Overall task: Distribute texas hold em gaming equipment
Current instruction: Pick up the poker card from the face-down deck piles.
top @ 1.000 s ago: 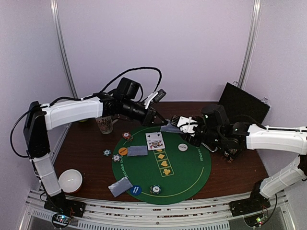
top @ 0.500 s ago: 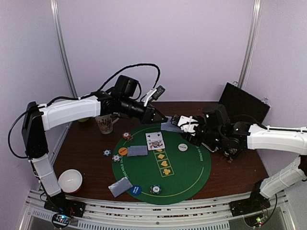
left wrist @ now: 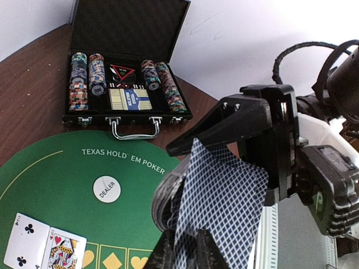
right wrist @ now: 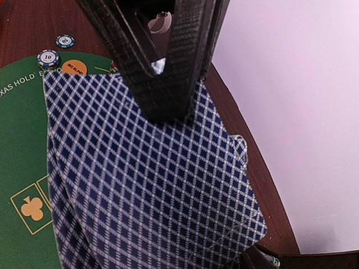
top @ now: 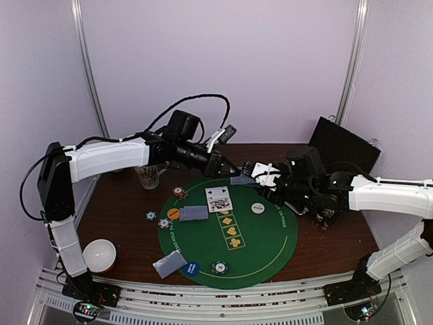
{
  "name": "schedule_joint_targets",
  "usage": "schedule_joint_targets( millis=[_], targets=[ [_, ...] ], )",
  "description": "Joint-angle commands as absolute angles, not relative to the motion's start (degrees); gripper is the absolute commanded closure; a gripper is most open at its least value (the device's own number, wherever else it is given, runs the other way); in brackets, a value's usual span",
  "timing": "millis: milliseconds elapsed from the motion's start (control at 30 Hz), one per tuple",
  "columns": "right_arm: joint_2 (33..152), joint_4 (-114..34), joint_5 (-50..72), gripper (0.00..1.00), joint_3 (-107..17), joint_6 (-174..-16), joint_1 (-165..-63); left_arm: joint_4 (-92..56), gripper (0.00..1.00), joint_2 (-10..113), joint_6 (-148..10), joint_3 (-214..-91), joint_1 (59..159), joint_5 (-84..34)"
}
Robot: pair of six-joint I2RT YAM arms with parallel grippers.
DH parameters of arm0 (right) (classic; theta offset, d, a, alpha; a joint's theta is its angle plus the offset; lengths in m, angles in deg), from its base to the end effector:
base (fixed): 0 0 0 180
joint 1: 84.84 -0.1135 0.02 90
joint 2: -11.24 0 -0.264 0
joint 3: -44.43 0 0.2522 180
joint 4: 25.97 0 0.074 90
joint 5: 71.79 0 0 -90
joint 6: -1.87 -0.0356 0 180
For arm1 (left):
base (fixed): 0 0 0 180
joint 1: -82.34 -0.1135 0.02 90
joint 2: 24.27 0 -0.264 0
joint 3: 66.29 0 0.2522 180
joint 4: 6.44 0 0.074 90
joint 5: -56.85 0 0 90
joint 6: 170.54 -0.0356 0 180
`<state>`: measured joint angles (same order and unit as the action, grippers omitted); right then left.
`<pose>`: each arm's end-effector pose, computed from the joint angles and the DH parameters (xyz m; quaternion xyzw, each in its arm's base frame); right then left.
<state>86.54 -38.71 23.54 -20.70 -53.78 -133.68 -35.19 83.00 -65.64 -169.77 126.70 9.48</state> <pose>0.2013 0.2252 0.2817 -0.5335 0.6397 0.0312 0.5525 0.2938 -0.3210 0.2950 0.3767 0.7456 -0.4985 0.2317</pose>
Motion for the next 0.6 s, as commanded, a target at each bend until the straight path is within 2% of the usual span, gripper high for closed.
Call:
schedule_joint_targets(
  millis=[0,167,367,567],
  targets=[
    [85.15,-36.92,22.96,0.53,-21.45,-54.2,-133.52,-34.7,0.81,83.09,-65.87,-172.57,126.61,8.76],
    [84.93,-37.01,23.09,0.53,-21.25,-54.07,-133.38,-35.69,0.71,82.88,-66.1,-173.06,126.24,8.73],
    [84.8,-37.04,23.05,0.53,-21.25,-53.93,-133.12,-38.03,0.7,81.6,-67.33,-172.64,125.64,8.64],
    [84.88,-37.09,22.95,0.53,-21.1,-54.03,-133.02,-37.91,0.57,80.15,-67.17,-171.85,124.81,8.54]
  ],
)
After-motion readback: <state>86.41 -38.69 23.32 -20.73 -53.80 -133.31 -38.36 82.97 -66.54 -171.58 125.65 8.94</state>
